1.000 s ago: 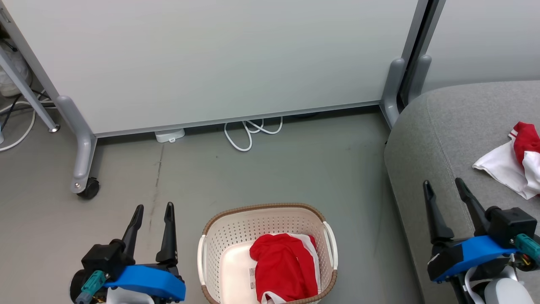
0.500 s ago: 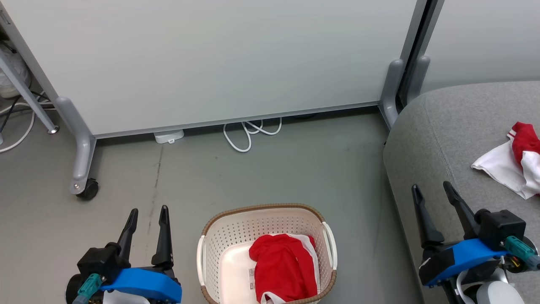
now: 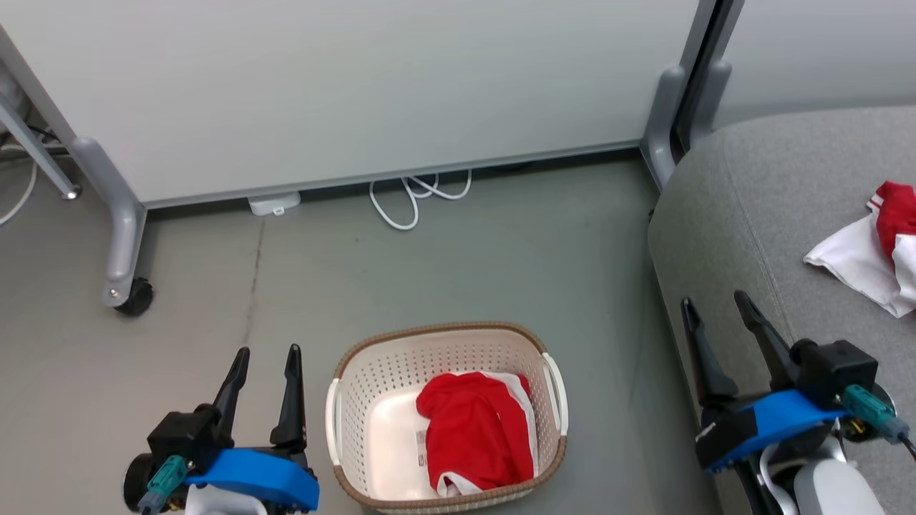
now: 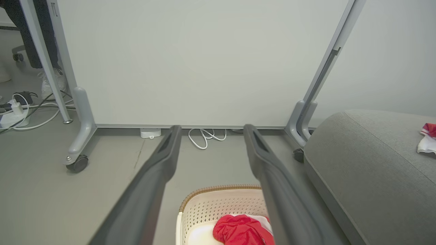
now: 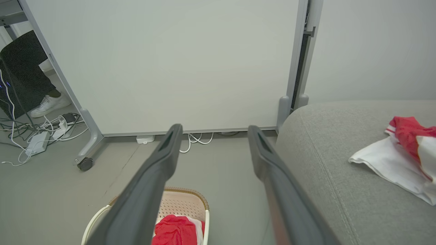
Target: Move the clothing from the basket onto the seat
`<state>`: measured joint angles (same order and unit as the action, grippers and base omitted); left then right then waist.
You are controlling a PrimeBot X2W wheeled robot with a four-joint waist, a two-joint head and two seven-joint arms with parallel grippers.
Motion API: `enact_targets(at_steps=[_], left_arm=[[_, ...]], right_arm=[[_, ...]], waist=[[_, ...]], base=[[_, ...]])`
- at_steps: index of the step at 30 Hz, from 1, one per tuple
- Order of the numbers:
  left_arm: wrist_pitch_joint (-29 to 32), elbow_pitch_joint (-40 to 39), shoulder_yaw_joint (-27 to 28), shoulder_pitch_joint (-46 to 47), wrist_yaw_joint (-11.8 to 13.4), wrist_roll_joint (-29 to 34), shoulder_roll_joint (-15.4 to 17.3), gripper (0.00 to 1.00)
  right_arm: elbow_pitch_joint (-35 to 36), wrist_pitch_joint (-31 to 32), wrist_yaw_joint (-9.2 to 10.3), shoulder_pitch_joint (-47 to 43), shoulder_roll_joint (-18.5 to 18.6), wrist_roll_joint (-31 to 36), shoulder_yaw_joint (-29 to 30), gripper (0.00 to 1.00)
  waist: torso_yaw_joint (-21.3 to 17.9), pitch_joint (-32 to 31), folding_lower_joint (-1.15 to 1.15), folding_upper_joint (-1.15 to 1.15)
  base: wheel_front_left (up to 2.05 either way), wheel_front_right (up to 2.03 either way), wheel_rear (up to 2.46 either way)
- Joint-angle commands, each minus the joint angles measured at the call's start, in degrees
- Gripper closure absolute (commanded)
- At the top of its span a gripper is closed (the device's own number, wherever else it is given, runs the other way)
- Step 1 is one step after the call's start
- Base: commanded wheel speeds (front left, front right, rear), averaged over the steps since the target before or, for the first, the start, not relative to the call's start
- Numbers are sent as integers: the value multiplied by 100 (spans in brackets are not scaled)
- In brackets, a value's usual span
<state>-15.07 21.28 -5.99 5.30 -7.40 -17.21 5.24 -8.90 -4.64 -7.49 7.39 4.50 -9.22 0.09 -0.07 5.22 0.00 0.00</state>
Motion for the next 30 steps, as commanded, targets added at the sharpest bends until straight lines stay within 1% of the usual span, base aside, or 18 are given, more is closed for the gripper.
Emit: enact_targets(at_steps=[1, 9, 17, 24, 30], left_arm=[[-16, 10, -43, 141, -11, 13, 33, 0], [-16, 167, -406, 714, -11, 48, 113, 0], [-16, 566, -962, 1655, -11, 116, 250, 0], [-16, 1225, -1480, 2573, -11, 101, 307, 0], [-16, 2022, -2075, 3270, -11, 128, 386, 0]], right_arm=[[44, -25, -1, 153, -4, -25, -32, 0], [189, -80, -1, 837, 95, -70, -218, 0], [465, -93, -1, 1821, 100, -85, -324, 0], [641, -108, -1, 2598, 66, -5, -492, 0], [652, -206, -1, 2965, -7, -20, -679, 0]], waist=[[-83, 205, 0, 0], [-316, 1157, 0, 0], [-646, 2467, 0, 0], [-831, 3426, 0, 0], [-890, 3987, 0, 0]], base=[[0, 0, 0], [0, 0, 0], [0, 0, 0], [0, 0, 0], [0, 0, 0]])
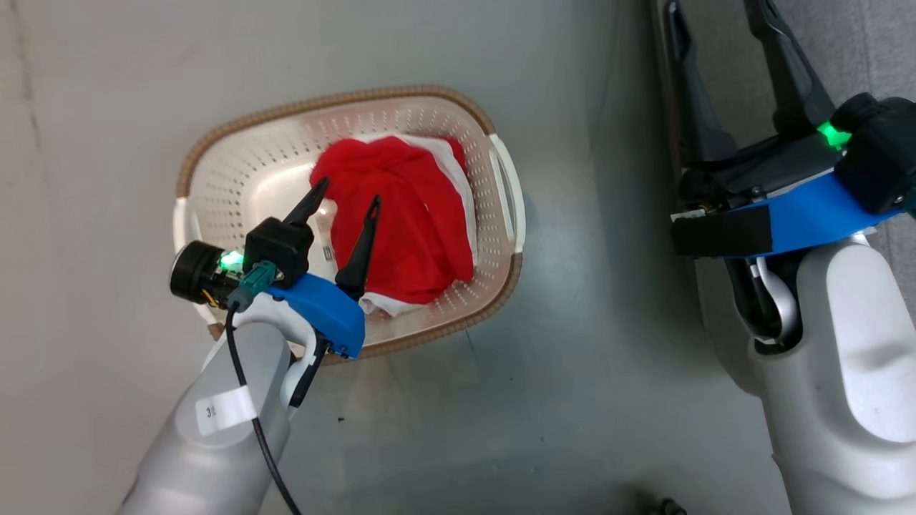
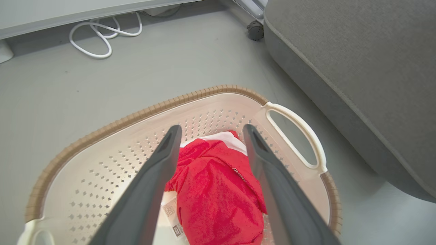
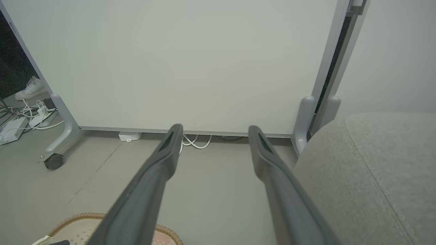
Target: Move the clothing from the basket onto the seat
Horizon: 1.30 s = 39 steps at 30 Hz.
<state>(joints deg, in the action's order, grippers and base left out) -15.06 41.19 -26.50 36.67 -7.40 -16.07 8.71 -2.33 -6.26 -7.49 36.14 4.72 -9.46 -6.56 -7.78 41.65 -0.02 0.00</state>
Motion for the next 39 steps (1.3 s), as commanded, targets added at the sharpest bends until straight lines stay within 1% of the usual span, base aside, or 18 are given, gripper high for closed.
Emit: enact_targets(at_steps=[1, 3, 4, 8, 11, 17, 21, 30, 39], left_arm=[[-18, 160, -139, 224, -11, 13, 52, 0], [-17, 413, -329, 377, -11, -25, 90, 0], [-17, 413, -329, 377, -11, -25, 90, 0], [-18, 846, -540, 676, -11, -93, 189, 0], [-17, 1156, -550, 888, -9, -89, 254, 0], [-7, 1758, -498, 1374, 128, -57, 314, 0], [-12, 2038, -526, 1634, 134, -18, 388, 0], [53, 2507, -543, 2034, 137, -53, 538, 0], [247, 2885, -494, 2169, 141, -220, 486, 0]], right_arm=[[-31, -54, -1, 129, -40, -2, -49, 0], [-87, -116, -1, 191, -61, -37, -104, 0], [-87, -116, -1, 191, -61, -37, -104, 0], [-181, -229, -1, 293, -112, -93, -210, 0], [-233, -311, -1, 351, -143, -128, -282, 0], [-372, -481, -1, 451, -178, -229, -404, 0], [-469, -614, -1, 520, -188, -352, -488, 0], [-574, -818, -1, 577, -189, -681, -690, 0], [-530, -888, -1, 420, -190, -722, -679, 0]], waist=[[-132, 417, 2, 0], [-161, 548, 2, 0], [-161, 548, 2, 0], [-254, 807, 2, 0], [-330, 1011, 2, 0], [-535, 1353, 2, 0], [-689, 1512, 2, 0], [-992, 1735, 2, 0], [-1055, 1737, 2, 0]], base=[[0, 0, 0], [0, 0, 0], [0, 0, 0], [0, 0, 0], [0, 0, 0], [0, 0, 0], [0, 0, 0], [0, 0, 0], [0, 0, 0]])
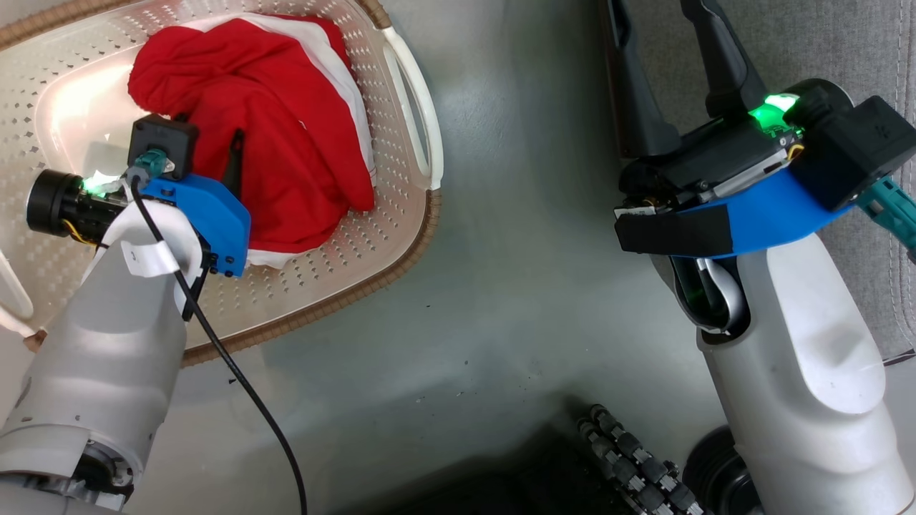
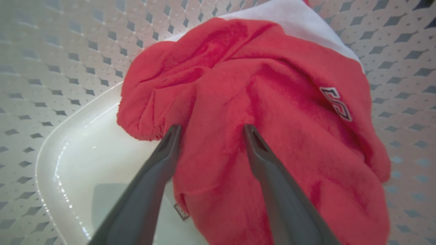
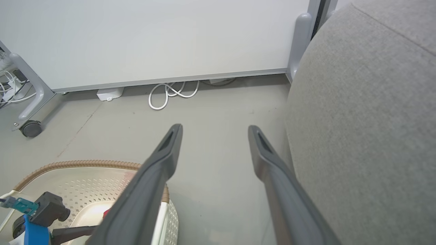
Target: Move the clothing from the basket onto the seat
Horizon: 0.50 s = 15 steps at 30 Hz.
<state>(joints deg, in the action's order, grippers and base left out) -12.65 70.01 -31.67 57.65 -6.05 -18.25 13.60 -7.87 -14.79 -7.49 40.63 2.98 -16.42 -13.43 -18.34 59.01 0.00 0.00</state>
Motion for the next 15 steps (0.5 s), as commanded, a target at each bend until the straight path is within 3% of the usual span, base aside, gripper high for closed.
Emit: enact_targets(at_steps=[1, 2, 3, 4, 5, 6, 15], left_arm=[[30, 28, 24, 87, 0, -25, -8, 0], [42, 49, 22, 99, -4, -44, -10, 0], [54, 68, 16, 111, -11, -44, -15, 35], [59, 84, 8, 120, -17, -61, -20, 56], [82, 102, 1, 122, -25, -77, -28, 89], [111, 119, -6, 113, -39, -95, -44, 100], [60, 163, -89, 168, -96, -194, -81, 100]], right_arm=[[32, -38, -1, -46, -16, -31, 9, 0], [36, -37, -1, -63, -16, -32, 8, 0], [37, -40, -1, -74, -16, -33, 6, 0], [35, -42, -1, -79, -17, -31, 2, 0], [30, -45, -1, -76, -17, -37, -1, 0], [23, -46, -1, -70, -17, -35, -1, 0], [52, -49, -1, 0, -17, -26, -23, 0]], waist=[[0, 2, 0, 0], [-1, 2, 0, 0], [-3, 1, 0, 0], [-6, -1, 0, 0], [-8, -3, 0, 0], [-9, -6, 0, 0], [-15, -24, 0, 0]], base=[[0, 0, 0], [0, 0, 0], [0, 0, 0], [0, 0, 0], [0, 0, 0], [0, 0, 0], [0, 0, 0]])
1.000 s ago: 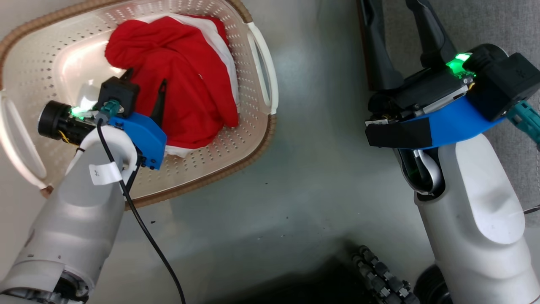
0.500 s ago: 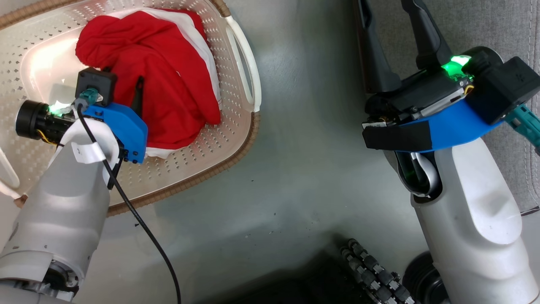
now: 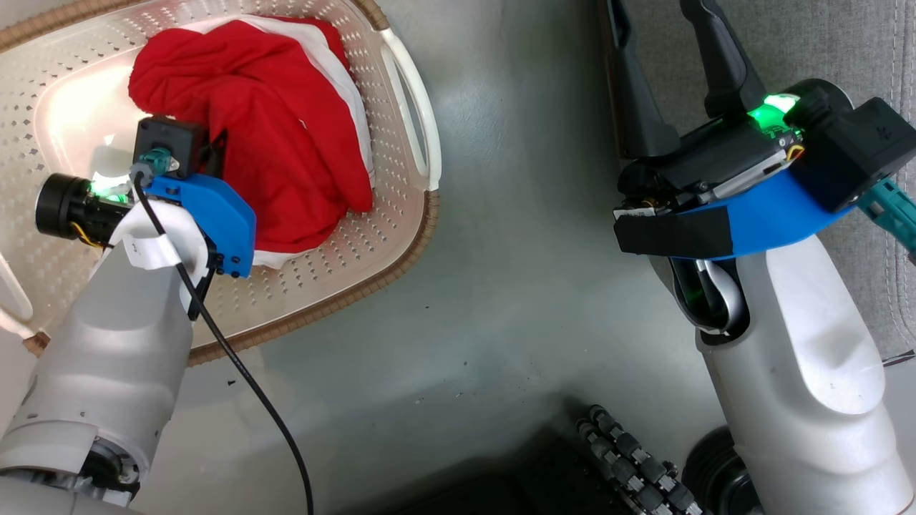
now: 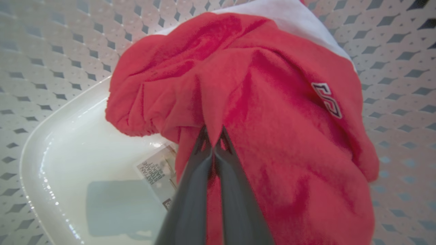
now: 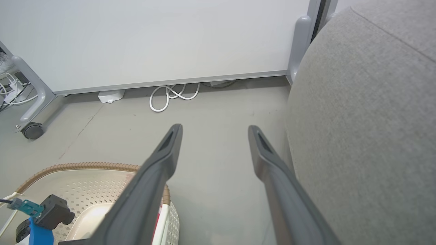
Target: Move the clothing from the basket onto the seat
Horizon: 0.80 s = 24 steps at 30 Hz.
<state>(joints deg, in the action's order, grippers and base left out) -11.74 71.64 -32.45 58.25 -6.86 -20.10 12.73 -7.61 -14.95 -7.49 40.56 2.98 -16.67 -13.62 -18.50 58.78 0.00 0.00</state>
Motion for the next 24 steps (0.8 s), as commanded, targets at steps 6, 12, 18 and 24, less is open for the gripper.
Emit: enact_targets(at_steps=[6, 12, 18, 24], left_arm=[[-96, 20, -81, 105, -34, -29, -16, 100], [-193, 20, -201, -91, -44, -40, -155, 100], [-300, -86, -294, -383, -64, -110, -358, 100], [-348, -362, -354, -863, -60, -288, -574, 100]], right_arm=[[0, -34, -1, 110, -17, -67, -54, 0], [-72, -34, -1, 83, -16, -58, -59, 0], [-193, -34, -1, -115, -15, 30, -22, 0], [-533, -34, -1, -405, -12, 291, 85, 0]], waist=[[-26, -44, 0, 0], [53, -365, 0, 0], [250, -1018, 0, 0], [538, -1971, 0, 0]], base=[[0, 0, 0], [0, 0, 0], [0, 0, 0], [0, 0, 0]])
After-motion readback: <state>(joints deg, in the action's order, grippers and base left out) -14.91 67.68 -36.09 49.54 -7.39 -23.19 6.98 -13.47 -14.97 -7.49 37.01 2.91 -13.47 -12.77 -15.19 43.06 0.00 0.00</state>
